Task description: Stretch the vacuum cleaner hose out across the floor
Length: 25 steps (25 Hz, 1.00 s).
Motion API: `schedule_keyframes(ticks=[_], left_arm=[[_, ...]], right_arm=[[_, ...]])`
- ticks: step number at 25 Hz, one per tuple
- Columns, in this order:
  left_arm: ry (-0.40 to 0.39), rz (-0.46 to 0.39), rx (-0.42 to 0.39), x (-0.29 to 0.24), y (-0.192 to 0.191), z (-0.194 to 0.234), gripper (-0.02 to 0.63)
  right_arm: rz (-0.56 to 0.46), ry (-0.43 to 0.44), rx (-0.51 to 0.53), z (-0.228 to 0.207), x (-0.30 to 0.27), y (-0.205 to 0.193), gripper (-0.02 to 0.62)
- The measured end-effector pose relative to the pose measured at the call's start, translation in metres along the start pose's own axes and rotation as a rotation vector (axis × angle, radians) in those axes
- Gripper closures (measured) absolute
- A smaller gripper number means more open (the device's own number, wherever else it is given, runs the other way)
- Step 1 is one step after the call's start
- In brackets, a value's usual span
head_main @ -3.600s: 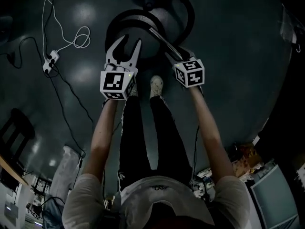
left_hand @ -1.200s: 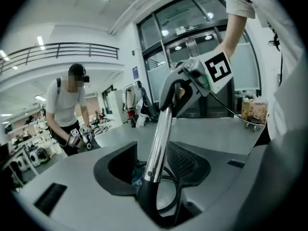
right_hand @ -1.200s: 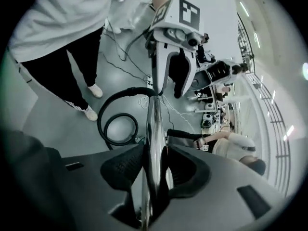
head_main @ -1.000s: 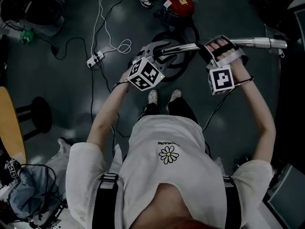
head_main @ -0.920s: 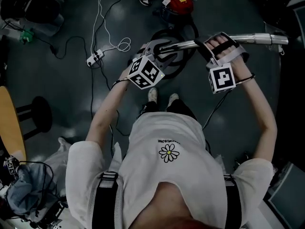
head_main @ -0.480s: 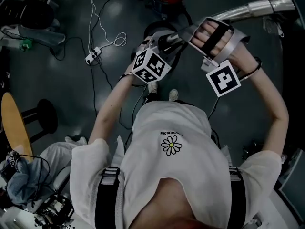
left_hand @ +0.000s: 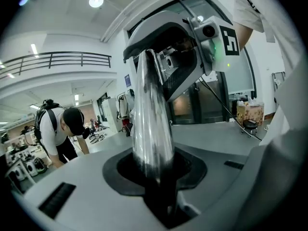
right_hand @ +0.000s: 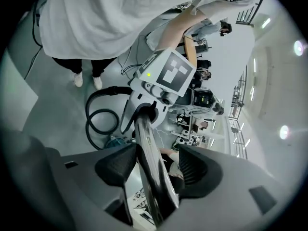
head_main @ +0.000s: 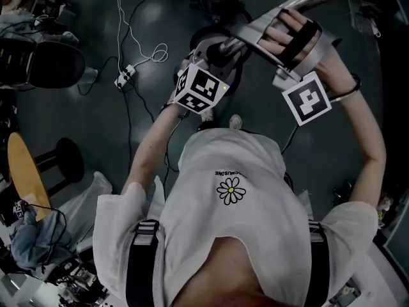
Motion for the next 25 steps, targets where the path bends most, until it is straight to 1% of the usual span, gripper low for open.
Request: schedule_keyframes(ticks=[2, 3, 5, 6, 7, 8, 9, 10, 11, 12, 13, 14, 15, 16, 17, 18, 19, 20, 21, 22, 23, 25], left_arm=[[0.013, -0.006, 0.020, 0.000, 0.005, 0.006, 0.489], [0.025, -0.009, 0.042, 0.001, 0.007, 0.009, 0.489], [0.061, -0.011, 0.104, 0.006, 0.009, 0.018, 0.489], [0.082, -0.012, 0.141, 0.010, 0.010, 0.023, 0.489], [0.103, -0.017, 0.185, 0.014, 0.012, 0.028, 0.489], [0.122, -0.029, 0.234, 0.018, 0.013, 0.032, 0.489], [0.139, -0.046, 0.285, 0.021, 0.014, 0.035, 0.489], [0.155, -0.064, 0.334, 0.025, 0.015, 0.036, 0.489], [0.173, -0.085, 0.375, 0.030, 0.016, 0.037, 0.489], [0.193, -0.106, 0.408, 0.036, 0.017, 0.037, 0.489], [0.213, -0.125, 0.433, 0.042, 0.019, 0.037, 0.489], [0.231, -0.140, 0.453, 0.048, 0.022, 0.035, 0.489], [0.246, -0.151, 0.473, 0.054, 0.024, 0.034, 0.489], [0.260, -0.158, 0.491, 0.058, 0.026, 0.034, 0.489], [0.271, -0.164, 0.508, 0.060, 0.027, 0.035, 0.491], [0.282, -0.167, 0.523, 0.061, 0.027, 0.036, 0.491], [0.292, -0.168, 0.534, 0.060, 0.027, 0.038, 0.491], [0.302, -0.167, 0.543, 0.058, 0.026, 0.039, 0.491], [0.310, -0.164, 0.550, 0.056, 0.025, 0.040, 0.491], [0.317, -0.162, 0.555, 0.054, 0.024, 0.041, 0.491], [0.323, -0.161, 0.559, 0.054, 0.024, 0.041, 0.491], [0.332, -0.175, 0.567, 0.060, 0.030, 0.040, 0.491]], right_arm=[[0.057, -0.061, -0.013, -0.007, 0.009, -0.015, 0.333], [0.118, -0.112, -0.026, -0.014, 0.019, -0.028, 0.333], [0.301, -0.265, -0.096, -0.033, 0.051, -0.064, 0.334], [0.387, -0.340, -0.171, -0.040, 0.069, -0.081, 0.334], [0.442, -0.407, -0.280, -0.043, 0.087, -0.095, 0.334], [0.462, -0.473, -0.426, -0.040, 0.102, -0.103, 0.334], [0.452, -0.539, -0.608, -0.032, 0.113, -0.106, 0.334], [0.416, -0.604, -0.830, -0.018, 0.119, -0.104, 0.334], [0.358, -0.666, -1.097, 0.003, 0.120, -0.098, 0.334], [0.282, -0.712, -1.396, 0.031, 0.115, -0.087, 0.334], [0.196, -0.725, -1.712, 0.066, 0.106, -0.073, 0.334], [0.094, -0.713, -2.035, 0.103, 0.093, -0.054, 0.335], [-0.031, -0.697, -2.356, 0.139, 0.077, -0.031, 0.336], [-0.167, -0.690, -2.656, 0.173, 0.060, -0.007, 0.336], [-0.296, -0.689, -2.918, 0.204, 0.043, 0.016, 0.336], [-0.400, -0.682, -3.140, 0.233, 0.027, 0.039, 0.336], [-0.478, -0.663, -3.328, 0.258, 0.012, 0.059, 0.336], [-0.530, -0.634, -3.484, 0.280, -0.002, 0.077, 0.336], [-0.560, -0.598, -3.612, 0.297, -0.015, 0.092, 0.336], [-0.571, -0.557, -3.712, 0.311, -0.027, 0.106, 0.336], [-0.567, -0.516, -3.787, 0.321, -0.036, 0.118, 0.334], [-0.548, -0.437, -3.881, 0.329, -0.051, 0.137, 0.334]])
Point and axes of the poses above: the fingertips, and each gripper's own axes: x backward along the fingers, z to its left, y out of its top, the point moved 4 cm from there along x, backward along the fingers, and after that the axes turned 11 degrees about x, right-handed, at the moved point
